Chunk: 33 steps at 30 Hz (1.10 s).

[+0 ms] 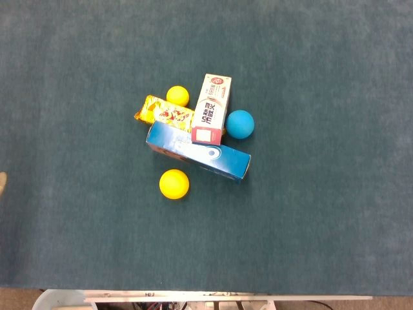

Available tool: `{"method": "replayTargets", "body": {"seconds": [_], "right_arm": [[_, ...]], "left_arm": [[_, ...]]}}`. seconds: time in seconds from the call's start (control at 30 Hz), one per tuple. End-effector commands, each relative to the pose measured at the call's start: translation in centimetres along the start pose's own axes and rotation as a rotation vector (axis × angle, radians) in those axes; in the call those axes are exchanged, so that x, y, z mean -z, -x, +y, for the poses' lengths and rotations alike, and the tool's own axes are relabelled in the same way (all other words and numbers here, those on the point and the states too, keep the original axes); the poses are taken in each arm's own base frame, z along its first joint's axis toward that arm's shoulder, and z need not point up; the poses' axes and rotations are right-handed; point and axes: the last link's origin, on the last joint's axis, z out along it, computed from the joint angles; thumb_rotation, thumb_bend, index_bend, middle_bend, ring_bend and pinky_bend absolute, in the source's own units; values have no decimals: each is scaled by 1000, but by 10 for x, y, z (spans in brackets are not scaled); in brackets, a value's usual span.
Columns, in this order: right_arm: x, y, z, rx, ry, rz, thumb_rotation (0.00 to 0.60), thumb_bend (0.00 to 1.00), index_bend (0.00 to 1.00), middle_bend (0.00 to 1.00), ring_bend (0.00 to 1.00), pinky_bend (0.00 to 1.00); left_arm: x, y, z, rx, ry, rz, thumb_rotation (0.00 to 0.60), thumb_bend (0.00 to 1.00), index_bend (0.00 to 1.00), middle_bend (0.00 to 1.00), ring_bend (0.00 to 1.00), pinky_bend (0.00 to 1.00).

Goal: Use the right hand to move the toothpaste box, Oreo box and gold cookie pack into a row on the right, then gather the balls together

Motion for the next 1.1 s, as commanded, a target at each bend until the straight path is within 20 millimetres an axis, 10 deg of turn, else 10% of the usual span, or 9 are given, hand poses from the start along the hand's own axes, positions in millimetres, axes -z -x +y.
{"method": "replayTargets", "body": {"seconds": [0.03,0.6,1.1], "right_arm": [[-2,0,-1,-1,-5,0,600,0,216,271,161,226],[-13,-12,-11,-32,-79,21,600,0,215,273,161,228],[-81,-25,-93,-104,-411,-65,600,0,215,283,161,245]], "left_arm": [[1,1,0,-3,-4,-5,600,313,73,99,26,74],[2,-1,2,5,8,10,600,314,73,105,26,74],[12,-3,-7,13,-26,12,600,314,74,105,26,74]]}}
